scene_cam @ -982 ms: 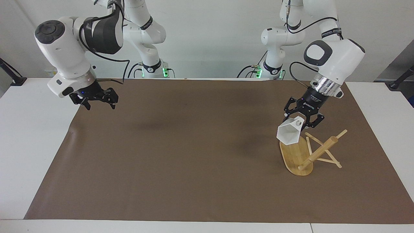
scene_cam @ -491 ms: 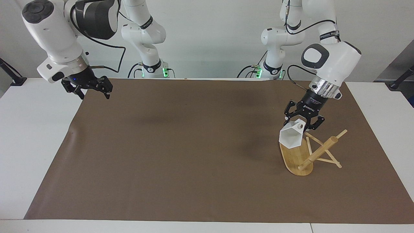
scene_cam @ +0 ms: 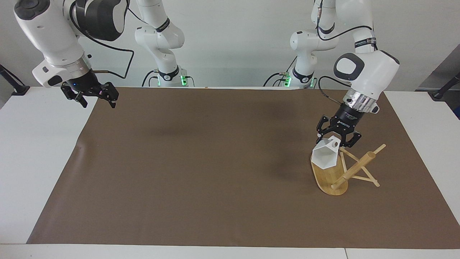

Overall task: Hang cup on rack
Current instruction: 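Lower the cup's handle onto a rack peg with the left gripper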

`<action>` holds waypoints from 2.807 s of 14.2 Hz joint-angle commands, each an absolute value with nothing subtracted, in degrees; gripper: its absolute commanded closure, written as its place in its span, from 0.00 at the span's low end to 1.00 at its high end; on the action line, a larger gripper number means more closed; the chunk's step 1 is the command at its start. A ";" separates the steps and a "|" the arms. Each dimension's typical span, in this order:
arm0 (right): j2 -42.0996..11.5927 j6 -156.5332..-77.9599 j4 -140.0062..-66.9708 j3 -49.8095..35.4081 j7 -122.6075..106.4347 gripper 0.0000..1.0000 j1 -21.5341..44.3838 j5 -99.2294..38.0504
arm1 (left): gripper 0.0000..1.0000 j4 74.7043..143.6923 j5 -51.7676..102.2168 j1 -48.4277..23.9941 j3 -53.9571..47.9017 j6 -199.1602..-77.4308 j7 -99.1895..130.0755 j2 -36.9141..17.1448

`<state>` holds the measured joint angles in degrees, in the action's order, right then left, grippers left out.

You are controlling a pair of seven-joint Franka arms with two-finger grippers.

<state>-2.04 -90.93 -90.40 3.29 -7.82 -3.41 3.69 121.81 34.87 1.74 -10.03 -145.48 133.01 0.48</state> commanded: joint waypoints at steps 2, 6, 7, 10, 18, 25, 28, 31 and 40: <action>0.17 -91.05 -90.35 2.37 -4.58 0.00 -4.13 3.43 | 1.00 122.26 34.10 2.02 -10.02 -147.04 135.87 0.35; 1.23 -90.97 -90.35 0.88 -4.92 0.00 -4.39 3.43 | 1.00 122.26 34.10 2.20 -10.02 -147.04 138.86 0.35; 1.32 -90.62 -90.53 0.88 -4.66 0.00 -4.31 3.43 | 1.00 122.26 34.10 2.20 -10.02 -147.04 139.56 0.35; 1.67 -90.35 -90.62 0.88 -4.83 0.00 -3.87 3.43 | 1.00 122.26 34.10 1.58 -10.02 -147.04 139.66 0.35; 1.76 -90.18 -90.97 1.49 -5.36 0.00 -4.04 3.17 | 1.00 120.68 34.10 1.41 -10.02 -146.87 140.89 -0.17; 1.76 -90.18 -90.97 2.81 -5.63 0.00 -4.04 -1.14 | 1.00 120.32 34.10 1.32 -10.11 -147.57 141.32 -0.62; 1.76 -90.18 -91.05 2.29 -5.71 0.00 -3.69 -1.14 | 1.00 120.32 34.10 1.32 -10.02 -148.97 143.17 -1.57; 1.85 -90.18 -91.05 2.20 -5.71 0.00 -3.60 -1.14 | 1.00 119.54 33.84 1.32 -10.02 -149.76 144.84 -2.46; 1.76 -90.18 -91.05 2.20 -5.71 0.00 -3.60 -1.14 | 1.00 118.39 33.75 2.55 -9.76 -150.21 146.25 -4.04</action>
<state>1.06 -90.79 -90.33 2.33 -5.46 -3.28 -0.06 119.33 34.85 2.00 -9.63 -149.51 144.80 -3.31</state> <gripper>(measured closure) 0.000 0.291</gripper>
